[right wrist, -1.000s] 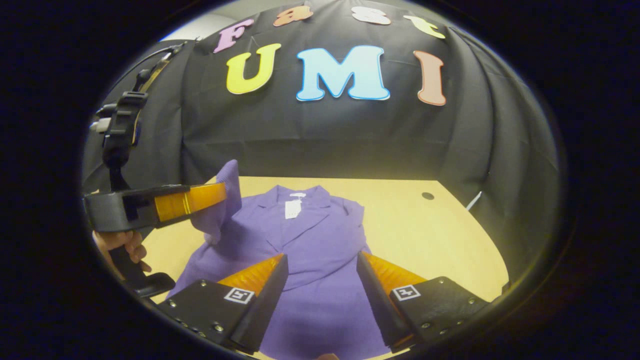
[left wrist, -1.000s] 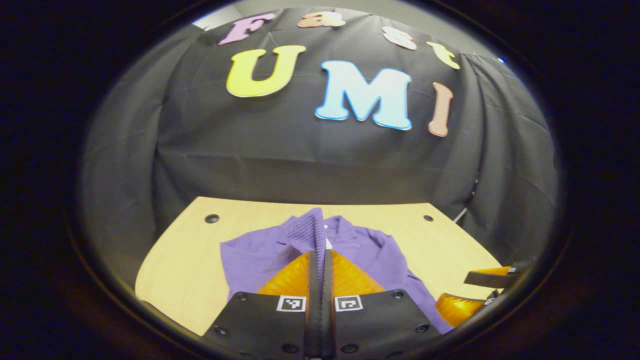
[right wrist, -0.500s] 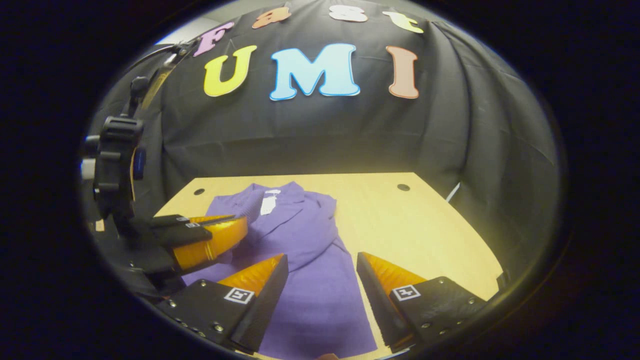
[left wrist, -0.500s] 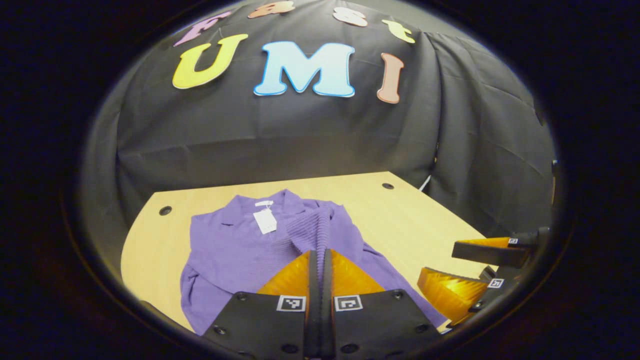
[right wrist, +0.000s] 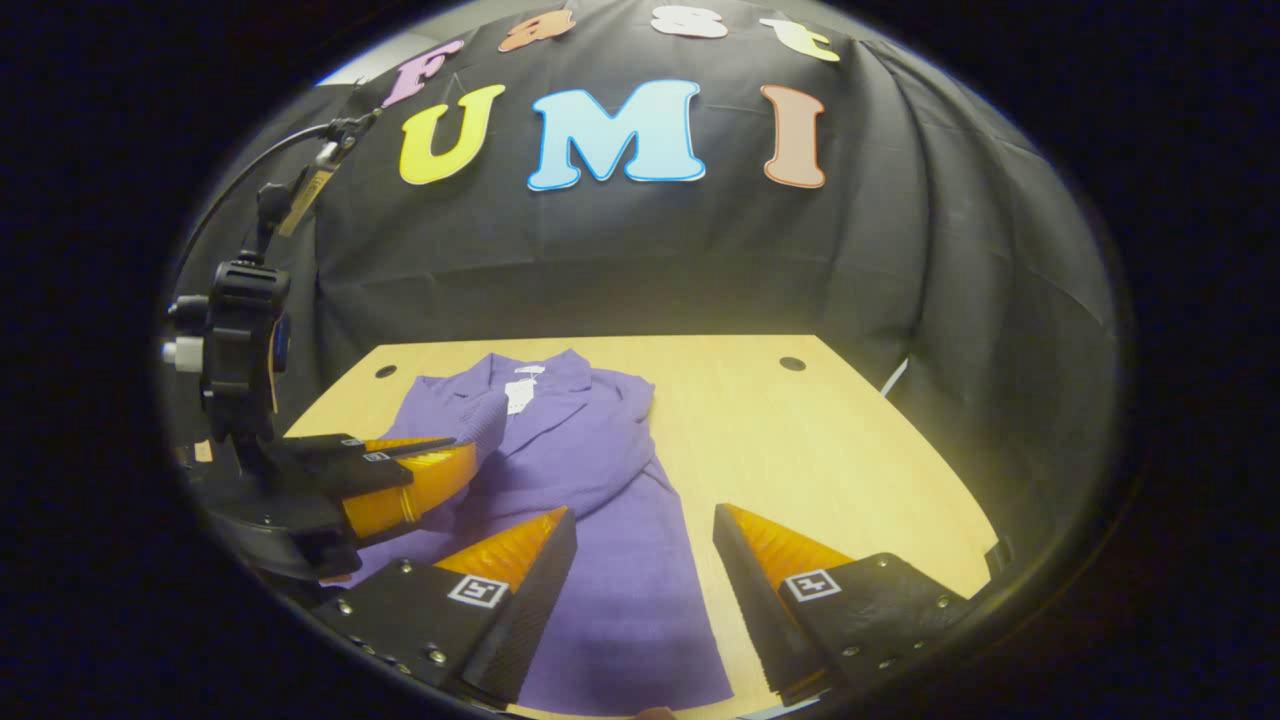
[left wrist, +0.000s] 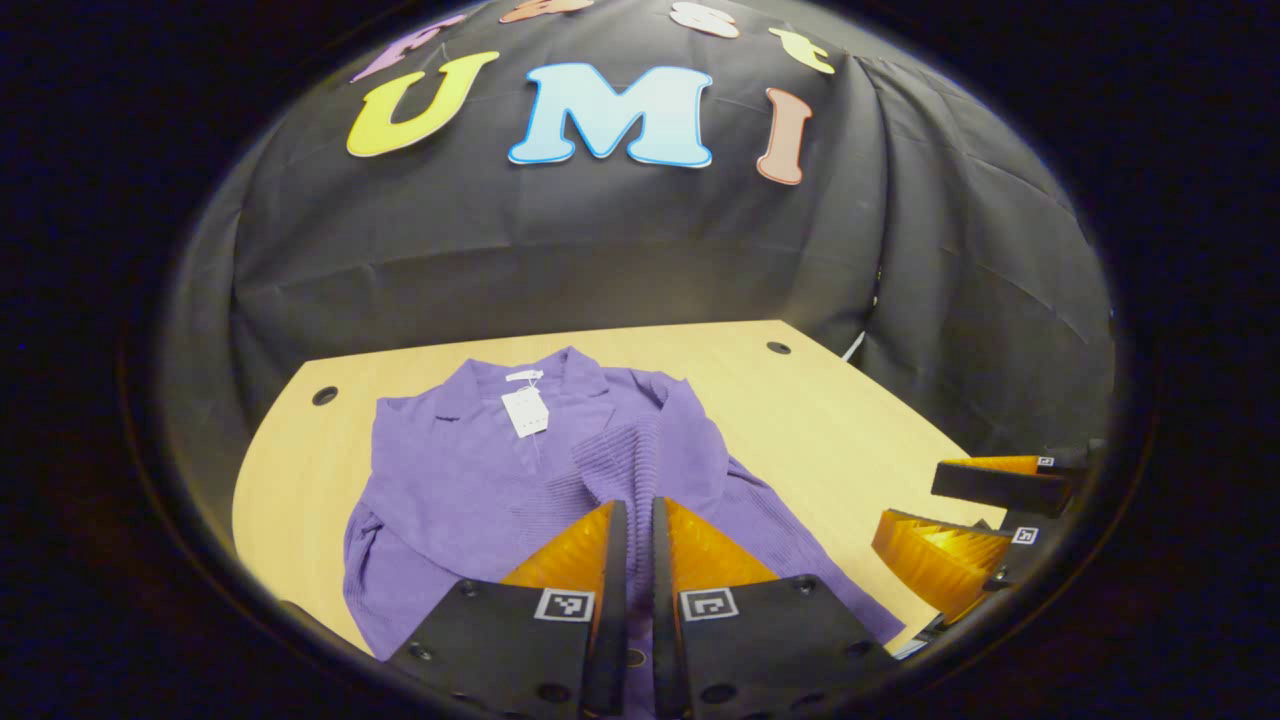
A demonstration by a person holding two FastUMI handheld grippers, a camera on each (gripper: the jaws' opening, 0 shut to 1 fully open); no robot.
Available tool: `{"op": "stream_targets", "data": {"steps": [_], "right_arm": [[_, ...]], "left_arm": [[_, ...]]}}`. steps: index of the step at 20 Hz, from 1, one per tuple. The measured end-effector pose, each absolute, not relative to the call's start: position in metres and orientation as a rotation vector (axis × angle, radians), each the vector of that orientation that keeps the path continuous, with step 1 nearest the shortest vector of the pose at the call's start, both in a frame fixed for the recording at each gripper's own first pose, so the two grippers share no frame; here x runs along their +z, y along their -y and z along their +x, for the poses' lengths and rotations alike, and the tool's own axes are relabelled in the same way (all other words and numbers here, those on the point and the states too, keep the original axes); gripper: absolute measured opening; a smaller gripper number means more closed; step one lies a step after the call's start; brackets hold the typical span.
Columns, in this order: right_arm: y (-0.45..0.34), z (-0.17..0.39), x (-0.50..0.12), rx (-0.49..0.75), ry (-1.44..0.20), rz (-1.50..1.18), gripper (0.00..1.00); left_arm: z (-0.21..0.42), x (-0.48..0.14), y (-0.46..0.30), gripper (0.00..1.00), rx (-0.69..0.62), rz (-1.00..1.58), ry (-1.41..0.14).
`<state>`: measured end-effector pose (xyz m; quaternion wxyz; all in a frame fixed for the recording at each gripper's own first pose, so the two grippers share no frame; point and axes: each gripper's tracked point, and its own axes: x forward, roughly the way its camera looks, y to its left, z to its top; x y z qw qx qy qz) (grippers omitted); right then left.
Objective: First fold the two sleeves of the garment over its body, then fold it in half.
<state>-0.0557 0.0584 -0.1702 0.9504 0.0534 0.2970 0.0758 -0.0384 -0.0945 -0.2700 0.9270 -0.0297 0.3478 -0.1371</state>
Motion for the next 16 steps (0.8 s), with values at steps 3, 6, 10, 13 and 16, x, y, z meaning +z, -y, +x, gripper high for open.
{"op": "stream_targets", "data": {"steps": [3,6,10,13,16], "right_arm": [[-0.055,-0.051,-0.167,0.183,-0.589,0.108,0.84],[-0.05,-0.049,-0.167,0.221,-0.573,0.117,0.85],[-0.037,-0.05,-0.172,0.239,-0.549,0.075,0.84],[-0.032,-0.058,-0.177,0.235,-0.554,0.096,0.85],[-0.024,-0.07,-0.189,0.203,-0.57,0.091,0.87]], "left_arm": [[-0.042,-0.265,0.101,0.37,-0.276,-0.087,-0.712],[-0.047,-0.254,0.111,0.71,-0.266,-0.099,-0.676],[-0.052,-0.24,0.102,0.88,-0.222,-0.099,-0.629],[-0.063,-0.234,0.086,0.88,-0.191,-0.124,-0.62],[-0.08,-0.231,0.058,0.83,-0.151,-0.106,-0.626]]}}
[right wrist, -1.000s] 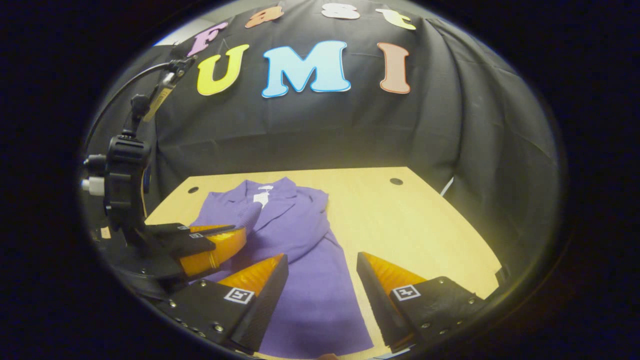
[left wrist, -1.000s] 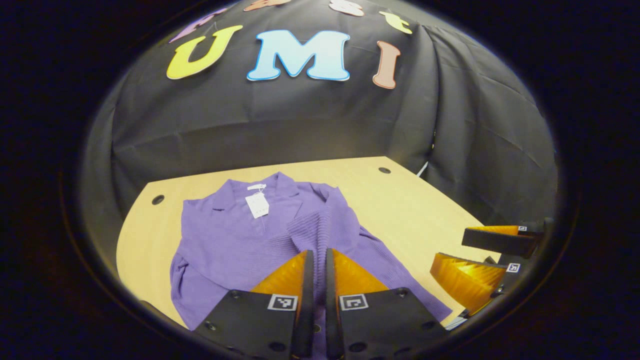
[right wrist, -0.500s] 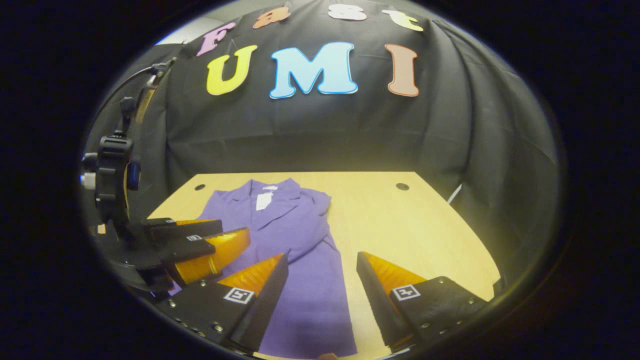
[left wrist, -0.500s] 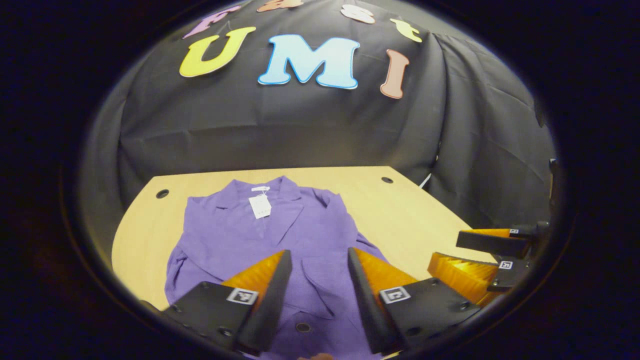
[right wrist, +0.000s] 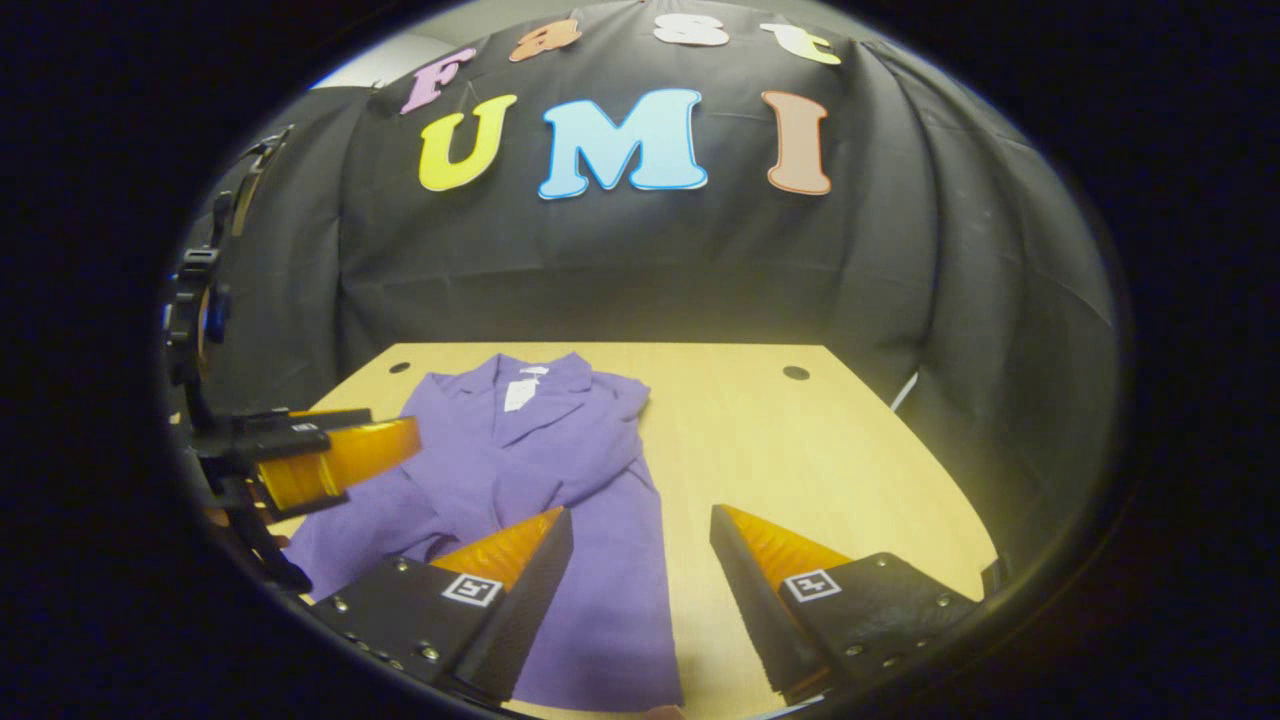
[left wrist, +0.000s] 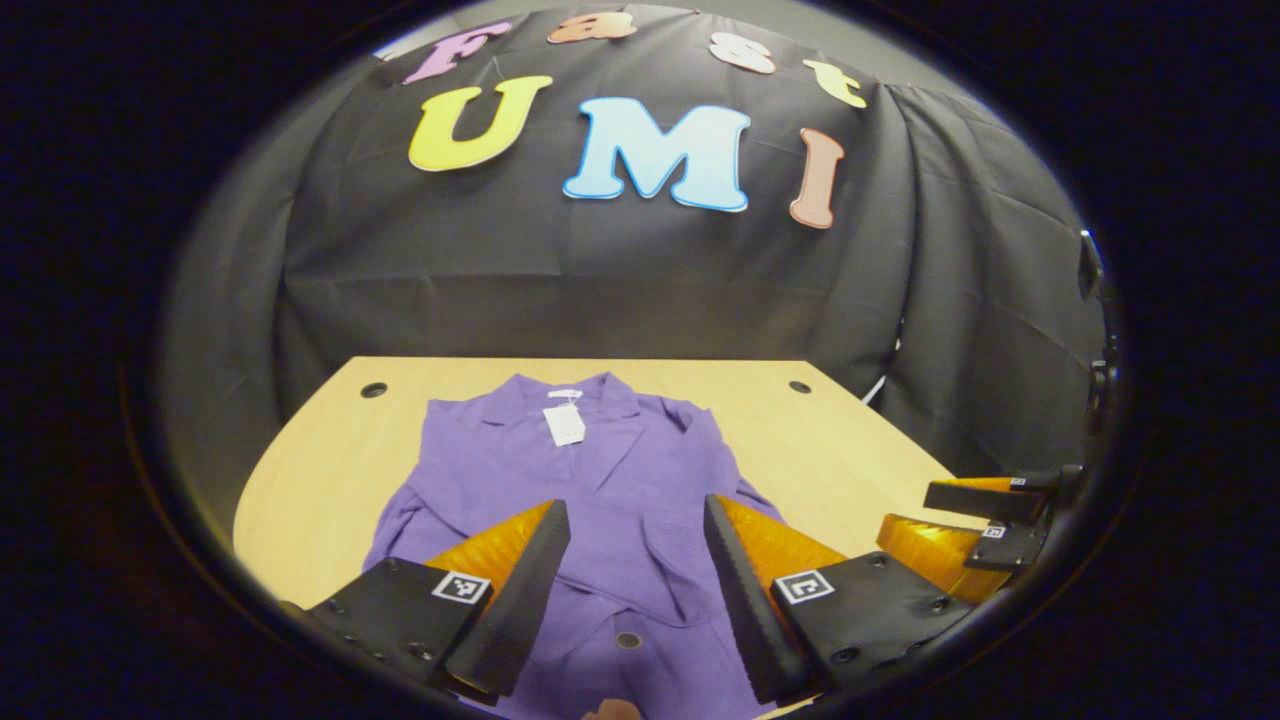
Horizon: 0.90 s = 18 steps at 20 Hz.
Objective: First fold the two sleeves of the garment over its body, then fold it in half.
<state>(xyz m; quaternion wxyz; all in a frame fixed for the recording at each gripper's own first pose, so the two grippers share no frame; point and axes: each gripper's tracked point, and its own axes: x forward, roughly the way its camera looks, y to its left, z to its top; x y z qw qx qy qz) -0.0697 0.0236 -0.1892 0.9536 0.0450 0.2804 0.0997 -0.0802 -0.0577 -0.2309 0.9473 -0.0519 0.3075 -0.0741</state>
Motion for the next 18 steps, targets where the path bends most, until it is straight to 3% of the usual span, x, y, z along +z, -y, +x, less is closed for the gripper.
{"op": "stream_targets", "data": {"steps": [1,2,18], "right_arm": [[-0.021,-0.075,-0.194,0.188,-0.583,0.081,0.87],[-0.02,-0.08,-0.198,0.178,-0.596,0.078,0.87],[-0.017,-0.171,-0.288,0.03,-0.841,0.219,0.87]], "left_arm": [[-0.089,-0.232,0.048,0.92,-0.138,-0.103,-0.64],[-0.097,-0.235,0.037,0.93,-0.128,-0.105,-0.654],[-0.246,-0.317,-0.149,0.95,0.083,-0.135,-0.861]]}}
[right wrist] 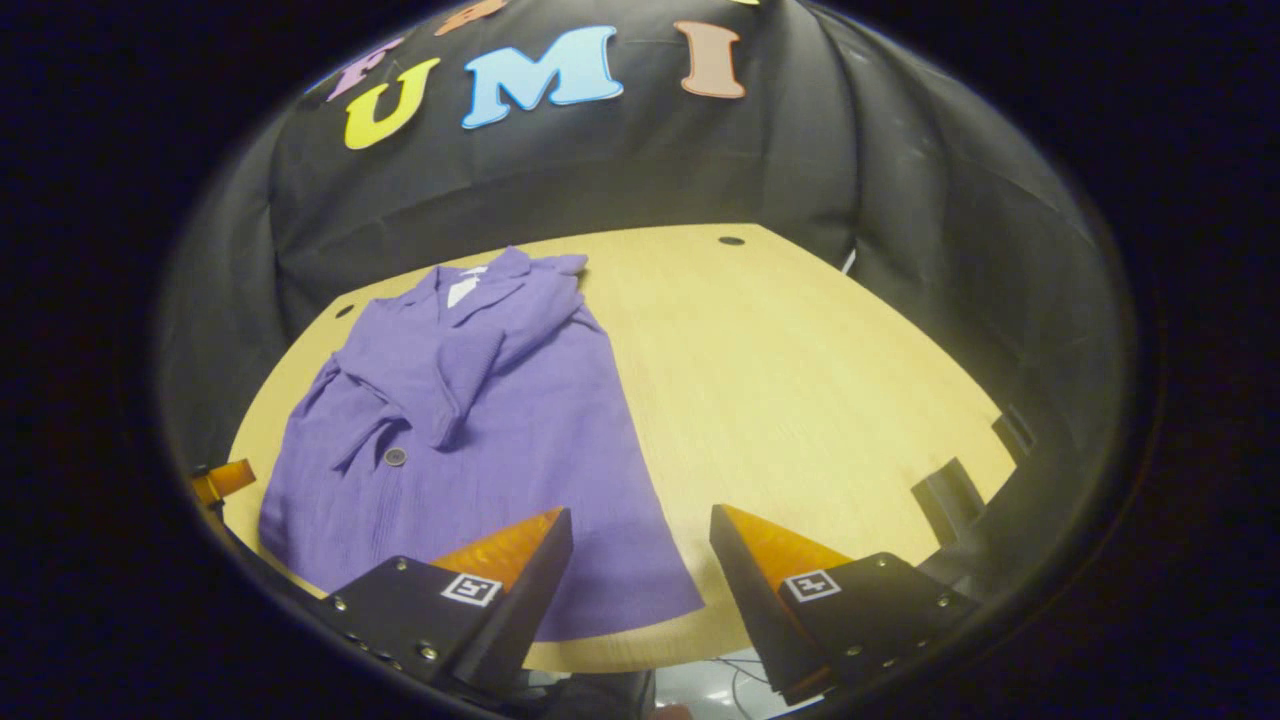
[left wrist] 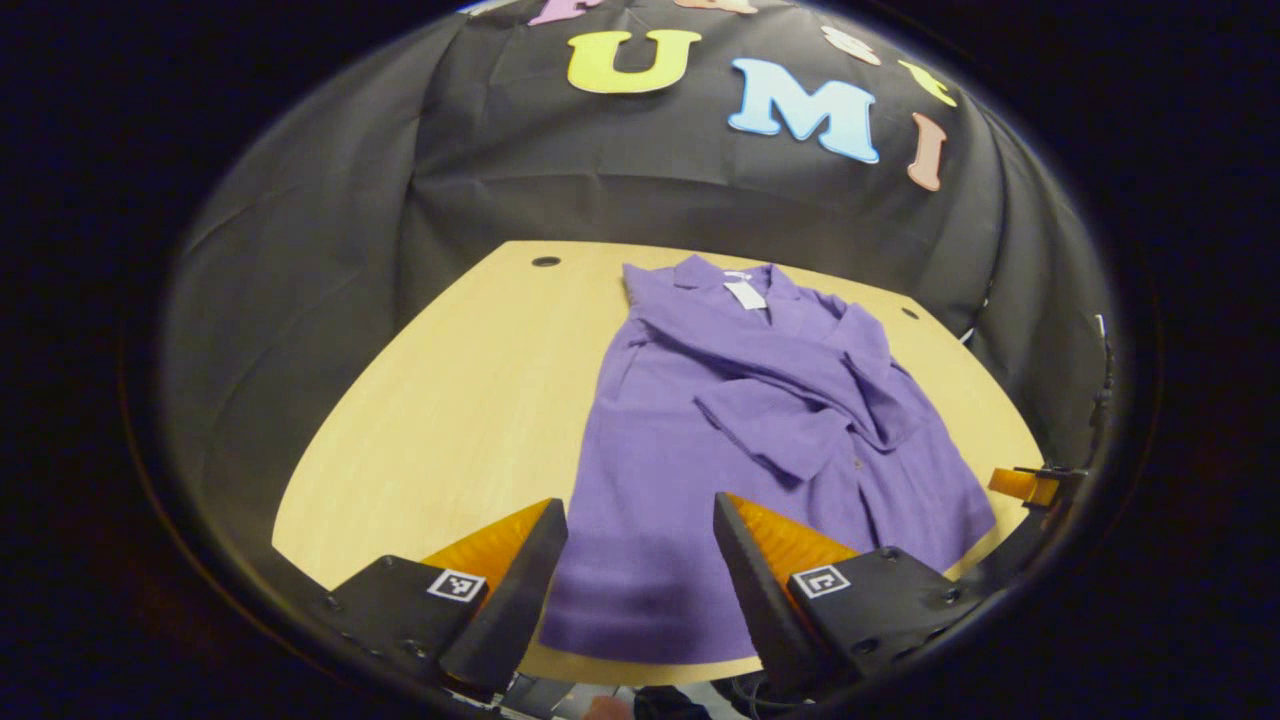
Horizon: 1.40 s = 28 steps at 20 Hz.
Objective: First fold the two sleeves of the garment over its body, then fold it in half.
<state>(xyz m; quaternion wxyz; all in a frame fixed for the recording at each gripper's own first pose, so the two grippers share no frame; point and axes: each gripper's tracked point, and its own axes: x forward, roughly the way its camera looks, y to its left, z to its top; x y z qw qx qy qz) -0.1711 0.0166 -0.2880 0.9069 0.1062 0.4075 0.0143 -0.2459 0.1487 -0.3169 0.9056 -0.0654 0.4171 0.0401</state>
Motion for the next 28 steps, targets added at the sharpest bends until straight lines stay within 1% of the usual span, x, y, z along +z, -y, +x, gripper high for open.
{"op": "stream_targets", "data": {"steps": [5,6,8,11,13,14,15,16,20,22,24,25,26,28], "right_arm": [[-0.007,-0.179,-0.304,-0.012,-0.872,0.252,0.87],[-0.01,-0.18,-0.307,-0.008,-0.877,0.265,0.87],[-0.016,-0.179,-0.311,0.007,-0.887,0.285,0.87],[-0.032,-0.184,-0.322,0.035,-0.932,0.339,0.88],[-0.045,-0.185,-0.318,0.064,-0.92,0.352,0.99],[-0.048,-0.186,-0.317,0.077,-0.916,0.333,0.99],[-0.053,-0.188,-0.317,0.097,-0.923,0.315,0.99],[-0.06,-0.19,-0.317,0.118,-0.922,0.29,1.0],[-0.071,-0.197,-0.32,0.166,-0.919,0.11,1.0],[-0.075,-0.199,-0.32,0.145,-0.952,0.132,0.98],[-0.074,-0.197,-0.321,0.144,-0.968,0.13,0.93],[-0.076,-0.196,-0.319,0.149,-0.968,0.137,0.93],[-0.077,-0.197,-0.32,0.143,-0.966,0.139,0.72],[-0.08,-0.195,-0.319,0.157,-0.966,0.139,0.72]], "left_arm": [[-0.275,-0.348,-0.168,0.96,0.079,-0.171,-0.93],[-0.278,-0.351,-0.168,0.95,0.077,-0.185,-0.937],[-0.284,-0.359,-0.163,0.96,0.078,-0.2,-0.958],[-0.283,-0.359,-0.156,0.98,0.061,-0.167,-0.945],[-0.286,-0.357,-0.141,0.96,0.037,-0.186,-0.944],[-0.287,-0.359,-0.136,0.96,0.031,-0.179,-0.945],[-0.289,-0.36,-0.131,0.99,0.024,-0.162,-0.942],[-0.291,-0.361,-0.128,0.94,0.02,-0.149,-0.945],[-0.293,-0.367,-0.121,0.94,0.021,-0.067,-0.972],[-0.295,-0.369,-0.117,0.95,0.002,-0.004,-0.972],[-0.293,-0.366,-0.113,0.74,-0.002,-0.013,-0.962],[-0.292,-0.366,-0.114,0.71,0.0,-0.014,-0.964],[-0.29,-0.367,-0.113,0.69,0.012,-0.04,-0.951],[-0.286,-0.367,-0.117,0.36,0.065,-0.092,-0.939]]}}
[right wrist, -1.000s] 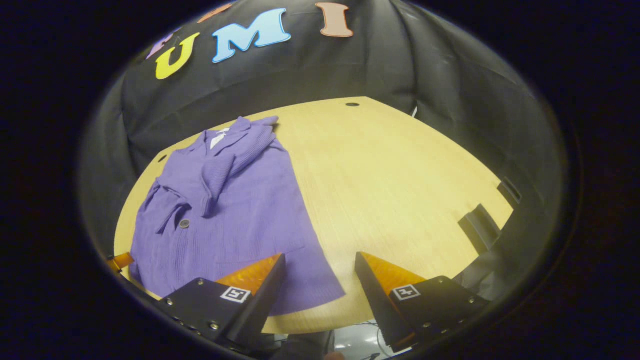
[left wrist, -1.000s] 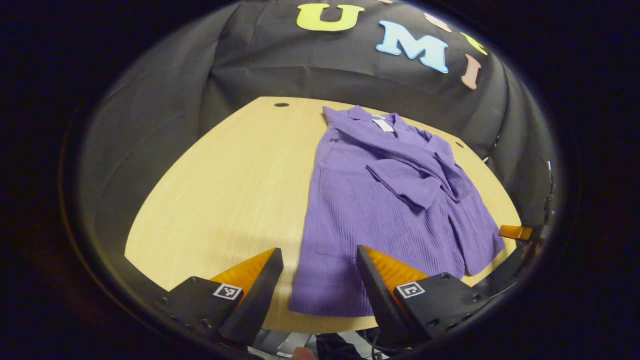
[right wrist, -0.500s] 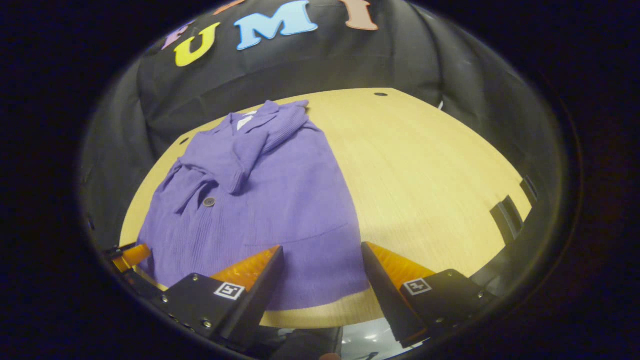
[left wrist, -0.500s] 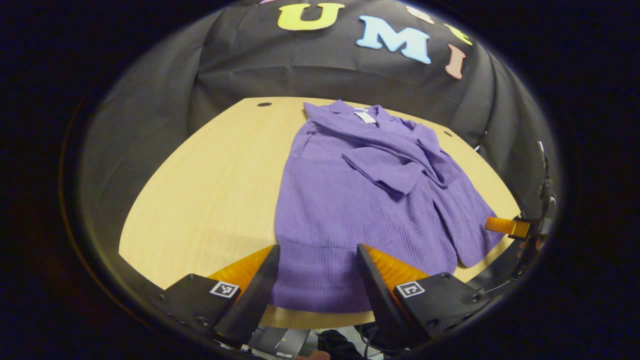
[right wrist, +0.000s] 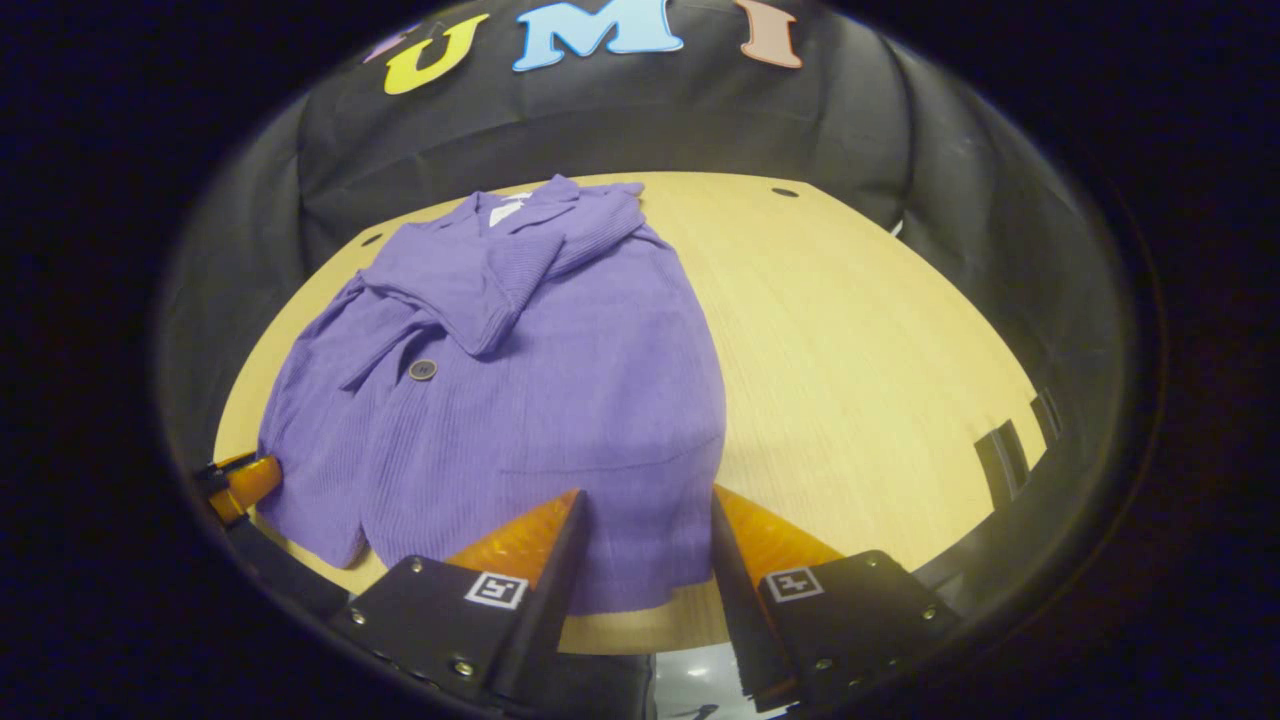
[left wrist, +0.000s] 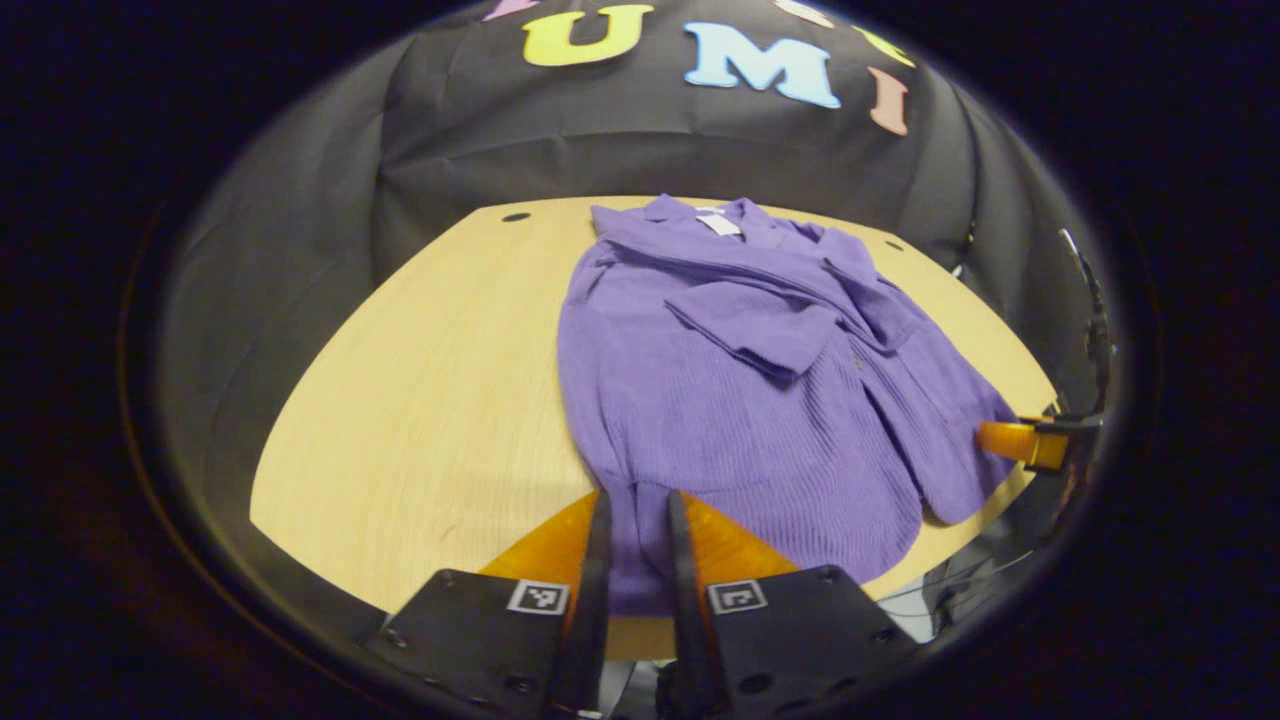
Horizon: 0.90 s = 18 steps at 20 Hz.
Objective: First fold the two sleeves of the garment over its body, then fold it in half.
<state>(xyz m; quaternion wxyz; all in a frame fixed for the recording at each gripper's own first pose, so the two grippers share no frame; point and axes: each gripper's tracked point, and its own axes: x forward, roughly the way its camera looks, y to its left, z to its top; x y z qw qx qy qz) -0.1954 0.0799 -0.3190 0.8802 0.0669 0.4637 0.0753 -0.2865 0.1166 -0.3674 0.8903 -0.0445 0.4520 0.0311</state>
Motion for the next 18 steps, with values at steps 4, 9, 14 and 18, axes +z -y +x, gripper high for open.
{"op": "stream_targets", "data": {"steps": [4,9,14,18], "right_arm": [[-0.087,-0.193,-0.318,0.115,-0.982,0.21,0.32],[-0.094,-0.191,-0.31,0.128,-1.031,0.307,0.06],[-0.098,-0.174,-0.268,0.159,-0.988,0.5,0.02],[-0.101,-0.149,-0.228,0.206,-0.898,0.475,0.02]], "left_arm": [[-0.289,-0.367,-0.115,0.08,0.091,-0.122,-0.969],[-0.277,-0.36,-0.101,0.07,0.054,-0.244,-1.003],[-0.252,-0.318,-0.089,0.07,0.001,-0.358,-0.942],[-0.217,-0.267,-0.074,0.06,-0.071,-0.353,-0.841]]}}
